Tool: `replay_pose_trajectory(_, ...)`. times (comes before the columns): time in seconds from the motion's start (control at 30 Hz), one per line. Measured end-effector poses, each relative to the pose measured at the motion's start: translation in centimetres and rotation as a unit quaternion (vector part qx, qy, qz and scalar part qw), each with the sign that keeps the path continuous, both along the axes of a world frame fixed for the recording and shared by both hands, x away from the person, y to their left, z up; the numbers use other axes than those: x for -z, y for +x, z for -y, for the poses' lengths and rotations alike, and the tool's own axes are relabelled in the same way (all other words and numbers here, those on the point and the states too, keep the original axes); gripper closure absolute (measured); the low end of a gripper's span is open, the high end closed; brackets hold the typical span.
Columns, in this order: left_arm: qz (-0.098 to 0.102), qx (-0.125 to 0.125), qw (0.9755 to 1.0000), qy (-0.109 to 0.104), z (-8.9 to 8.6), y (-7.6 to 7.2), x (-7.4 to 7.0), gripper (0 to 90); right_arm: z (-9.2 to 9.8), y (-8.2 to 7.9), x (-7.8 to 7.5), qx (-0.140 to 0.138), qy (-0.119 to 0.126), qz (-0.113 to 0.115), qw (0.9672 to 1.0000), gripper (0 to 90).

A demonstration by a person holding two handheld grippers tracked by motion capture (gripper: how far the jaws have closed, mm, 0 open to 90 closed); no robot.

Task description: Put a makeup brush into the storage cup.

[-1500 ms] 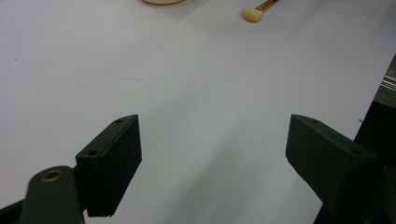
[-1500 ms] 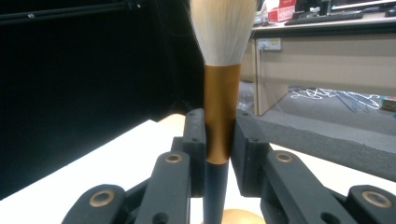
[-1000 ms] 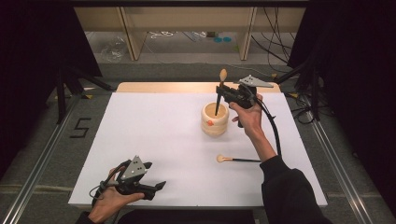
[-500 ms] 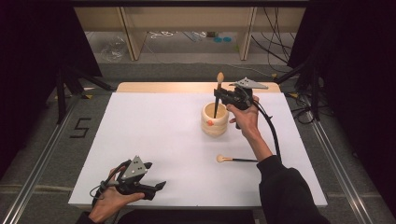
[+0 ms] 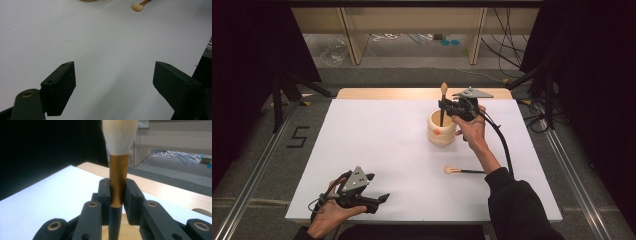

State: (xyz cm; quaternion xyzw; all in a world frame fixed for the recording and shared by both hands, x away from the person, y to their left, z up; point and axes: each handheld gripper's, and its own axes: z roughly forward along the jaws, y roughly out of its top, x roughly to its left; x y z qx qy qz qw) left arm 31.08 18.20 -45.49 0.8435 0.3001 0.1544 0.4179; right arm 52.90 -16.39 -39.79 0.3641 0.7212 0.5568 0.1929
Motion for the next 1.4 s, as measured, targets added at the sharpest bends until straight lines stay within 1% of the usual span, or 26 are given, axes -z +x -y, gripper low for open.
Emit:
replay_pose_trajectory(0.03,0.000,-0.002,1.0000,-0.002,0.0,0.0,0.0,18.3,0.0,0.0,0.0,0.000,0.000,0.000,1.0000,77.3)
replay_pose_trajectory(0.07,0.000,-0.001,1.0000,-0.002,0.0,0.0,0.0,18.3,0.0,0.1,0.1,0.001,-0.004,0.009,1.0000,77.2)
replay_pose_trajectory(0.1,0.002,0.000,1.0000,0.000,0.0,0.0,0.0,18.3,-0.1,0.0,0.2,0.000,-0.002,0.000,1.0000,77.2)
replay_pose_trajectory(0.17,0.016,-0.001,0.9998,0.008,-0.1,0.1,0.0,18.3,-0.2,0.0,0.4,-0.002,-0.010,0.003,0.9999,77.0)
replay_pose_trajectory(0.2,0.005,-0.005,1.0000,0.003,0.0,0.0,0.0,18.3,-0.3,-0.1,0.5,-0.002,-0.013,0.002,0.9999,76.8)
replay_pose_trajectory(0.23,0.004,-0.005,1.0000,0.002,0.1,-0.1,0.0,18.3,-0.3,-0.1,0.6,-0.004,-0.013,-0.001,0.9999,75.9)
replay_pose_trajectory(0.27,0.002,-0.007,1.0000,-0.004,0.1,-0.1,0.1,18.3,-0.3,-0.1,0.7,-0.004,-0.018,0.003,0.9998,71.5)
replay_pose_trajectory(0.3,-0.001,-0.004,1.0000,-0.004,0.1,-0.1,0.0,18.3,-0.4,-0.1,0.6,0.001,-0.024,-0.003,0.9997,64.6)
replay_pose_trajectory(0.37,0.005,-0.003,1.0000,0.000,0.0,0.0,0.0,18.2,-0.4,-0.4,0.5,0.009,-0.038,-0.005,0.9992,52.7)
replay_pose_trajectory(0.43,0.003,0.004,1.0000,0.003,-0.1,0.1,0.0,18.2,-0.4,-0.7,0.4,0.017,-0.040,-0.007,0.9990,44.4)
replay_pose_trajectory(0.53,0.003,-0.006,1.0000,-0.004,0.0,-0.1,0.0,18.2,0.1,-1.1,0.1,0.021,-0.051,-0.002,0.9985,36.9)
replay_pose_trajectory(0.57,0.004,-0.004,1.0000,-0.005,0.0,-0.1,0.0,18.2,0.3,-1.3,-0.1,0.028,-0.054,0.002,0.9981,36.0)
replay_pose_trajectory(0.63,0.003,-0.003,1.0000,-0.004,0.0,-0.1,0.0,18.2,0.7,-1.5,-0.3,0.025,-0.059,0.006,0.9979,33.5)
replay_pose_trajectory(0.7,0.003,-0.004,1.0000,-0.004,0.0,-0.1,0.0,18.2,1.1,-1.9,-0.7,0.024,-0.060,-0.002,0.9979,30.8)
replay_pose_trajectory(0.73,0.002,-0.005,1.0000,-0.004,0.0,-0.1,0.0,18.2,1.3,-2.0,-0.9,0.021,-0.066,0.002,0.9976,29.8)
replay_pose_trajectory(0.77,0.003,-0.004,1.0000,-0.005,-0.1,0.0,0.0,18.2,1.4,-2.2,-1.1,0.018,-0.071,-0.003,0.9973,28.1)
replay_pose_trajectory(0.8,0.000,-0.006,0.9999,-0.008,-0.1,0.0,0.0,18.2,1.6,-2.4,-1.2,0.022,-0.077,0.004,0.9968,27.1)
replay_pose_trajectory(0.87,-0.003,-0.009,0.9999,-0.011,0.0,-0.1,0.0,18.2,1.9,-2.8,-1.6,0.009,-0.087,0.005,0.9962,27.1)
replay_pose_trajectory(0.93,0.001,-0.004,0.9999,-0.009,-0.1,0.0,0.0,18.2,2.2,-3.2,-1.8,0.004,-0.087,0.007,0.9962,26.6)
replay_pose_trajectory(0.97,0.000,-0.002,1.0000,-0.004,-0.2,0.0,0.0,18.2,2.3,-3.4,-1.9,-0.001,-0.093,0.003,0.9957,26.6)
replay_pose_trajectory(1.0,-0.004,-0.009,1.0000,-0.001,-0.1,0.0,0.0,18.2,2.4,-3.6,-2.0,-0.007,-0.090,0.000,0.9959,26.6)
replay_pose_trajectory(1.03,-0.013,-0.009,0.9999,-0.006,-0.1,-0.1,0.1,18.2,2.6,-3.8,-2.0,-0.010,-0.094,0.000,0.9955,26.6)
replay_pose_trajectory(1.13,-0.007,-0.013,0.9999,-0.006,-0.1,0.0,0.1,18.2,2.6,-4.3,-2.0,-0.019,-0.096,-0.009,0.9951,26.5)
replay_pose_trajectory(1.2,-0.001,-0.007,1.0000,-0.003,-0.2,0.0,0.0,18.2,2.7,-4.6,-2.1,-0.026,-0.102,-0.012,0.9944,26.5)
replay_pose_trajectory(1.23,-0.010,-0.016,0.9998,-0.010,-0.1,-0.1,0.0,18.1,2.7,-4.7,-2.1,-0.028,-0.101,-0.010,0.9945,26.5)
replay_pose_trajectory(1.4,-0.013,-0.007,0.9998,-0.016,-0.2,0.0,0.0,18.0,2.9,-5.7,-2.3,-0.040,-0.119,-0.012,0.9920,27.1)
